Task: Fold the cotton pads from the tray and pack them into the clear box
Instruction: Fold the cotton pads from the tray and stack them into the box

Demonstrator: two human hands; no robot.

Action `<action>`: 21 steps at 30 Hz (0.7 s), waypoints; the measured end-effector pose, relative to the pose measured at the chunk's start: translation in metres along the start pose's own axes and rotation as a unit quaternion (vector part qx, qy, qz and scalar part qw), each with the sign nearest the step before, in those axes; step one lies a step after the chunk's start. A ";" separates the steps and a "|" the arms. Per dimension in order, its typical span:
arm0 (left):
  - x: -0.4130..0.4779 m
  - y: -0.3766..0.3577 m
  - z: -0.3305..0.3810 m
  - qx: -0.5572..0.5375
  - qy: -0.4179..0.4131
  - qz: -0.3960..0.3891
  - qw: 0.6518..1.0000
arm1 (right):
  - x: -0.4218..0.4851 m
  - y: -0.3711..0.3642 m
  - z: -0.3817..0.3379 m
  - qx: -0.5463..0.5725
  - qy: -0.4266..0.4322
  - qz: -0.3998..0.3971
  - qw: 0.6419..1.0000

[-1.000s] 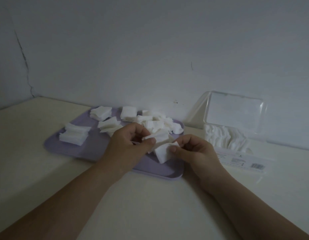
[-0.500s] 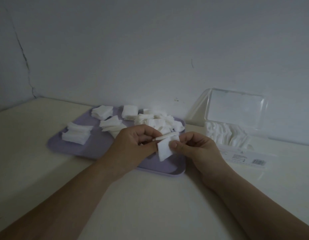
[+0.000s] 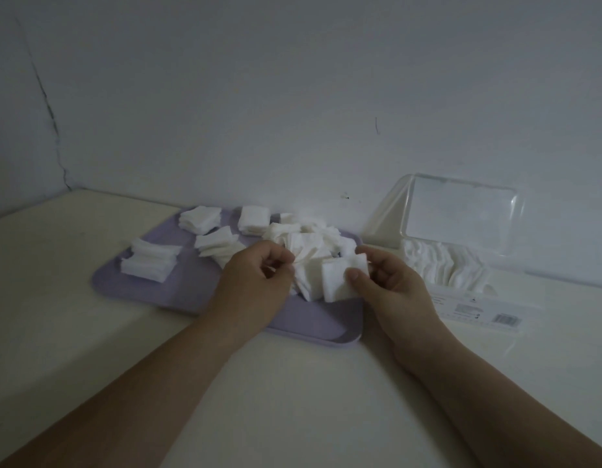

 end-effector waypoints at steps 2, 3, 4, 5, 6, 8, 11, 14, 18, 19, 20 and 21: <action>0.002 -0.006 0.000 0.059 -0.006 0.002 0.998 | 0.001 0.003 0.002 -0.068 0.025 -0.003 0.997; 0.002 -0.008 0.001 0.080 -0.010 -0.006 0.997 | 0.001 0.004 0.003 -0.086 0.029 -0.007 0.996; 0.003 -0.010 0.002 0.101 -0.015 -0.012 0.995 | 0.001 0.003 0.004 -0.089 0.026 -0.010 0.996; 0.003 -0.010 0.003 0.117 -0.021 -0.016 0.993 | 0.000 0.003 0.005 -0.083 0.021 -0.012 0.996; 0.003 -0.010 0.004 0.126 -0.028 -0.020 0.991 | 0.001 0.002 0.005 -0.073 0.013 -0.017 0.997; 0.002 -0.010 0.004 0.139 -0.044 -0.019 0.989 | 0.002 0.001 0.007 -0.076 -0.002 -0.042 0.996; 0.000 -0.012 0.002 0.152 -0.082 0.008 0.985 | 0.001 0.000 0.008 -0.092 -0.010 -0.065 0.994; -0.001 -0.013 0.000 0.134 -0.102 0.026 0.985 | 0.001 0.002 0.007 -0.081 0.010 -0.050 0.995; -0.002 -0.008 0.003 0.021 -0.063 -0.023 0.998 | 0.001 0.003 0.007 -0.064 0.008 -0.060 0.996; -0.002 -0.006 0.004 -0.018 -0.057 -0.045 0.997 | 0.001 0.002 0.006 -0.060 0.008 -0.062 0.996; -0.002 -0.004 0.004 -0.052 -0.052 -0.058 0.996 | 0.001 0.002 0.006 -0.051 0.004 -0.064 0.997; -0.001 -0.003 0.004 -0.078 -0.043 -0.062 0.994 | 0.001 0.003 0.004 -0.033 -0.005 -0.066 0.997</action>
Point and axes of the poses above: each hand's wrist, its own x-axis towards the middle knuckle, its own y-axis out of the back of the hand, z = x × y, the point moved 1 cm from there along x, towards the middle knuckle, and after that the axes turned 14 degrees about x, right-handed, at the moved point
